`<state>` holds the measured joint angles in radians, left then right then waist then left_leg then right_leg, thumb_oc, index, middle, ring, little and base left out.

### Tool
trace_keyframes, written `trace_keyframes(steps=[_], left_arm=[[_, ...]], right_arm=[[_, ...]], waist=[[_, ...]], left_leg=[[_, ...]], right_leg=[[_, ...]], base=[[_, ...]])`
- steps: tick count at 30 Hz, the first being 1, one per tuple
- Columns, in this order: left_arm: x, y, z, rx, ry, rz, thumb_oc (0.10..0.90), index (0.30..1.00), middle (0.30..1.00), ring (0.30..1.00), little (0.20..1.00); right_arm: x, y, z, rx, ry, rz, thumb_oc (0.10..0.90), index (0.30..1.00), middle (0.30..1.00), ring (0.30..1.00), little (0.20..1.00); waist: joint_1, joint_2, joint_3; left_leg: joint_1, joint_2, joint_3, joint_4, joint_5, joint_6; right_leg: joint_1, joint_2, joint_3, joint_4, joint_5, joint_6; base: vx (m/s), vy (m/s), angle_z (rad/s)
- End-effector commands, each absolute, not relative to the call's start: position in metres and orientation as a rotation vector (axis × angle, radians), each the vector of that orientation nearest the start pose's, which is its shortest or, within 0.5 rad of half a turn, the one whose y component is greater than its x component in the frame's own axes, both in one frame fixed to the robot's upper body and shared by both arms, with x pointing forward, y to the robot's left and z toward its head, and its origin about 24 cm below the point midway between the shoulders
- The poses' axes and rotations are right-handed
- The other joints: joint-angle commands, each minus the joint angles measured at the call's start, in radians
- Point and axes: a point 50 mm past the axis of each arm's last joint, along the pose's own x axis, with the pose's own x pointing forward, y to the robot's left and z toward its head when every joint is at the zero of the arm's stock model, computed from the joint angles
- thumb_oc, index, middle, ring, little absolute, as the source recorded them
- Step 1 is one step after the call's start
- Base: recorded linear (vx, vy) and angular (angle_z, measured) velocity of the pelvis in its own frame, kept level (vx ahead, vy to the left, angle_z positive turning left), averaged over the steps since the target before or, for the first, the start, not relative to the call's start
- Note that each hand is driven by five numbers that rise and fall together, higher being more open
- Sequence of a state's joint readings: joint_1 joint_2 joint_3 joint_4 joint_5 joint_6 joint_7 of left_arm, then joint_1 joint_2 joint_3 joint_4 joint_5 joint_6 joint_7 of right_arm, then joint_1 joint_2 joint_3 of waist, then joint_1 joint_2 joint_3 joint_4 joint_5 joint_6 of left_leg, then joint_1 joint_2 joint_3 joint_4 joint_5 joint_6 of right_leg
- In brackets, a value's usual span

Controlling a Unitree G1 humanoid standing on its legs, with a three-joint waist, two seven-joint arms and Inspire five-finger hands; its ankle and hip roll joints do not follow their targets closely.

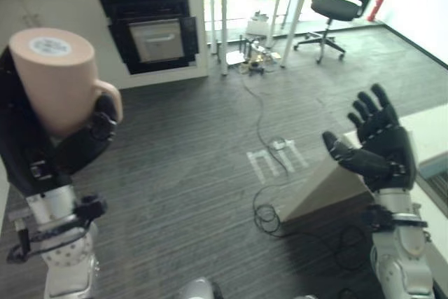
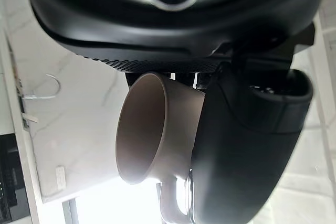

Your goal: Place the dishes in the dishwasher.

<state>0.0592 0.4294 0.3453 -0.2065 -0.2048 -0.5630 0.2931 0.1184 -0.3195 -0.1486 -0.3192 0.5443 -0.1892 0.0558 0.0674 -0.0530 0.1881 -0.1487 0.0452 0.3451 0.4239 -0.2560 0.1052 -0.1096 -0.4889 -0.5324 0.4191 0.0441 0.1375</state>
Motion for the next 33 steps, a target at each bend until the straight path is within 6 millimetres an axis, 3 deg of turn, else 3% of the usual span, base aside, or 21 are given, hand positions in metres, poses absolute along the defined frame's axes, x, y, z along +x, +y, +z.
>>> trace_keyframes(steps=[1,4,6,10,17,18,21,23,24,25,26,27,29,32,33], left_arm=[[0.193,0.261,0.224,0.269,-1.107,0.281,0.4,0.3,0.3,0.3,0.3],[0.199,0.253,0.228,0.269,-1.103,0.288,0.4,0.3,0.3,0.3,0.3],[0.198,0.255,0.222,0.124,-1.075,0.313,0.4,0.3,0.3,0.3,0.3],[0.192,0.259,0.218,0.098,-1.072,0.374,0.4,0.3,0.3,0.3,0.3],[0.188,0.257,0.218,0.158,-1.072,0.374,0.4,0.3,0.3,0.3,0.3],[0.187,0.248,0.203,-0.064,-1.067,0.218,0.4,0.3,0.3,0.3,0.3],[0.192,0.237,0.205,-0.056,-1.08,0.198,0.4,0.3,0.3,0.3,0.3],[0.192,0.238,0.204,-0.061,-1.065,0.197,0.4,0.3,0.3,0.3,0.3],[0.192,0.239,0.203,-0.067,-1.054,0.2,0.4,0.3,0.3,0.3,0.3],[0.192,0.24,0.202,-0.076,-1.042,0.201,0.4,0.3,0.3,0.3,0.3],[0.191,0.24,0.2,-0.077,-1.039,0.201,0.4,0.3,0.3,0.3,0.3],[0.188,0.243,0.198,-0.073,-1.029,0.212,0.4,0.3,0.3,0.3,0.3],[0.187,0.246,0.195,-0.064,-1.012,0.226,0.4,0.3,0.3,0.3,0.3],[0.186,0.248,0.193,-0.043,-0.995,0.239,0.4,0.3,0.3,0.3,0.3],[0.183,0.248,0.19,-0.02,-1.002,0.239,0.4,0.3,0.3,0.3,0.3]], right_arm=[[0.204,-0.248,0.176,0.123,-0.713,-0.031,0.8,0.9,0.9,0.9,0.9],[0.208,-0.247,0.185,0.08,-0.718,0.023,0.8,0.9,0.9,0.9,0.9],[0.209,-0.247,0.186,0.111,-0.721,0.022,0.8,0.9,0.9,0.9,0.9],[0.219,-0.229,0.197,0.098,-0.736,0.063,0.8,0.9,0.9,0.9,0.9],[0.219,-0.228,0.196,0.071,-0.713,0.085,0.8,0.9,0.9,0.9,0.9],[0.212,-0.229,0.192,-0.067,-0.708,0.139,0.8,0.9,0.9,0.9,0.9],[0.214,-0.228,0.19,-0.042,-0.688,0.143,0.8,0.9,0.9,0.9,0.9],[0.214,-0.229,0.192,-0.05,-0.694,0.145,0.8,0.9,0.9,0.9,0.9],[0.213,-0.23,0.193,-0.054,-0.695,0.149,0.8,0.9,0.9,0.9,0.9],[0.213,-0.232,0.193,-0.059,-0.69,0.148,0.8,0.9,0.9,0.9,0.9],[0.212,-0.232,0.192,-0.061,-0.686,0.145,0.8,0.9,0.9,0.9,0.9],[0.212,-0.233,0.19,-0.061,-0.681,0.145,0.8,0.9,0.9,0.9,0.9],[0.214,-0.231,0.19,-0.057,-0.679,0.148,0.8,0.9,0.9,0.9,0.9],[0.214,-0.229,0.189,-0.056,-0.674,0.16,0.8,0.9,0.9,0.9,0.9],[0.207,-0.23,0.185,-0.054,-0.672,0.163,0.8,0.9,0.9,0.9,0.9]], waist=[[-0.094,0.004,-0.081],[-0.092,-0.002,-0.093],[-0.068,-0.004,-0.1],[-0.028,0.014,-0.115],[-0.022,0.031,-0.12],[-0.104,0.026,-0.052],[-0.112,0.027,-0.068],[-0.104,0.018,-0.065],[-0.1,0.008,-0.061],[-0.087,-0.016,-0.049],[-0.072,-0.035,-0.033],[-0.06,-0.04,-0.014],[-0.055,-0.029,-0.007],[-0.052,0.024,-0.003],[-0.044,0.05,-0.011]], left_leg=[[0.087,0.086,-0.102,-0.124,0.044,-0.173],[0.069,0.075,-0.142,-0.124,0.04,-0.168],[0.056,0.08,-0.158,-0.124,0.045,-0.173],[0.052,0.092,-0.192,-0.124,0.054,-0.183],[0.047,0.11,-0.213,-0.124,0.065,-0.201],[0.053,0.064,-0.158,-0.124,0.067,-0.178],[0.059,0.059,-0.171,-0.124,0.065,-0.183],[0.074,0.043,-0.159,-0.124,0.093,-0.19],[0.088,0.034,-0.14,-0.124,0.135,-0.195],[0.099,0.02,-0.123,-0.124,0.222,-0.211],[0.077,0.01,-0.123,-0.062,0.277,-0.224],[0.029,0.019,-0.13,-0.006,0.3,-0.231],[0.02,0.062,-0.091,-0.119,0.293,-0.223],[-0.074,0.164,-0.077,-0.124,0.211,-0.225],[-0.166,0.184,-0.149,-0.124,0.262,-0.25]], right_leg=[[-0.044,0.13,0.186,-0.119,-0.023,0.063],[-0.044,0.169,0.246,-0.119,-0.075,0.057],[-0.029,0.173,0.246,-0.119,-0.102,0.06],[0.017,0.199,0.234,-0.119,-0.159,0.051],[0.044,0.22,0.22,-0.119,-0.19,0.033],[0.0,0.404,0.381,-0.119,-0.217,-0.038],[-0.002,0.417,0.384,-0.119,-0.223,-0.048],[0.008,0.415,0.386,-0.119,-0.227,-0.057],[0.016,0.408,0.385,-0.119,-0.23,-0.065],[0.029,0.388,0.384,-0.119,-0.231,-0.076],[0.042,0.373,0.382,-0.119,-0.23,-0.086],[0.056,0.373,0.382,-0.119,-0.231,-0.093],[0.064,0.379,0.38,-0.119,-0.24,-0.078],[0.081,0.396,0.368,-0.119,-0.261,-0.048],[0.12,0.42,0.402,-0.119,-0.282,-0.044]], base=[[0.11,0.104,2.22],[0.04,0.026,1.17],[-0.04,-0.089,0.39],[0.01,-0.13,0.36],[-0.02,-0.066,0.14],[-0.01,-0.043,0.01],[0.04,-0.063,0.2],[0.08,-0.08,-0.01],[0.1,-0.109,0.0],[0.09,-0.153,-0.03],[0.1,-0.144,0.01],[0.11,-0.061,0.08],[0.18,0.1,0.24],[0.29,0.318,0.16],[0.41,0.387,0.2]])
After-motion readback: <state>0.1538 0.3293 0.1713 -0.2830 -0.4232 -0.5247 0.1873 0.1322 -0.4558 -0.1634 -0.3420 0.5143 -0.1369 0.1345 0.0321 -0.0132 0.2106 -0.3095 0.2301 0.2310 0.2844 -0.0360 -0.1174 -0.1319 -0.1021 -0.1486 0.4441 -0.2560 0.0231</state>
